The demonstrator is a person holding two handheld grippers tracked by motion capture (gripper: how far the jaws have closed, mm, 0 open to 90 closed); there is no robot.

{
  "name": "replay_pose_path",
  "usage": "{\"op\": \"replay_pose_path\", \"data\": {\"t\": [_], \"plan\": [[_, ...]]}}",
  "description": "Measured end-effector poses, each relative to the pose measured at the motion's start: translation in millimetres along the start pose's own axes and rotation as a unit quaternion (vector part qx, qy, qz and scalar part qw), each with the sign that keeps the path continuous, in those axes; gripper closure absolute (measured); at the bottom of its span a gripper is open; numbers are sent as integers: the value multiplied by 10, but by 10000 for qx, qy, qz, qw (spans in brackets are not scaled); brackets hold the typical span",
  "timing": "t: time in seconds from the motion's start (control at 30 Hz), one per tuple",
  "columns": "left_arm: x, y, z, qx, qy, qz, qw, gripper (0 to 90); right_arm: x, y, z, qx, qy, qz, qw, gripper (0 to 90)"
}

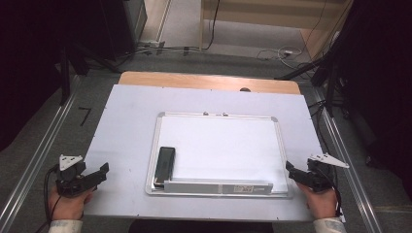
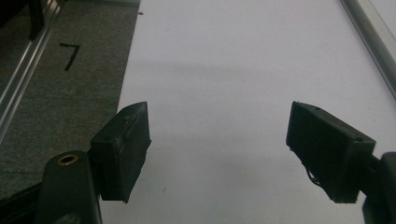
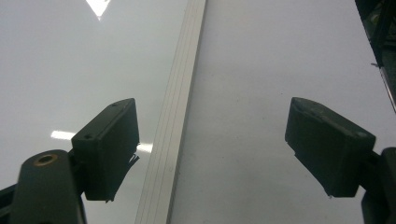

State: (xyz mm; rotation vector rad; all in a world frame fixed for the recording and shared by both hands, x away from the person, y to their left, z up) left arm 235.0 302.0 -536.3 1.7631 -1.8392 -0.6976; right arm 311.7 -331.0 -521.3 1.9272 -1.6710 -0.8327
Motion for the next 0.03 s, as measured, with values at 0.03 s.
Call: {"op": "replay_pose_path", "data": {"t": [0.03], "plan": [[-5, -4, -1, 25, 18, 8, 10000, 221, 2, -1, 0, -1, 2, 7, 10000, 162]]}}
Point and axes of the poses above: each handheld gripper's, and its own axes: y roughly backward along the jaws, z roughly out of its underside, x roughly to its right, the point moved 6 cm from there along -y, roughly forward along the jaws, and after that the axes turned 9 degrees about -y, right-handed, at the moved point
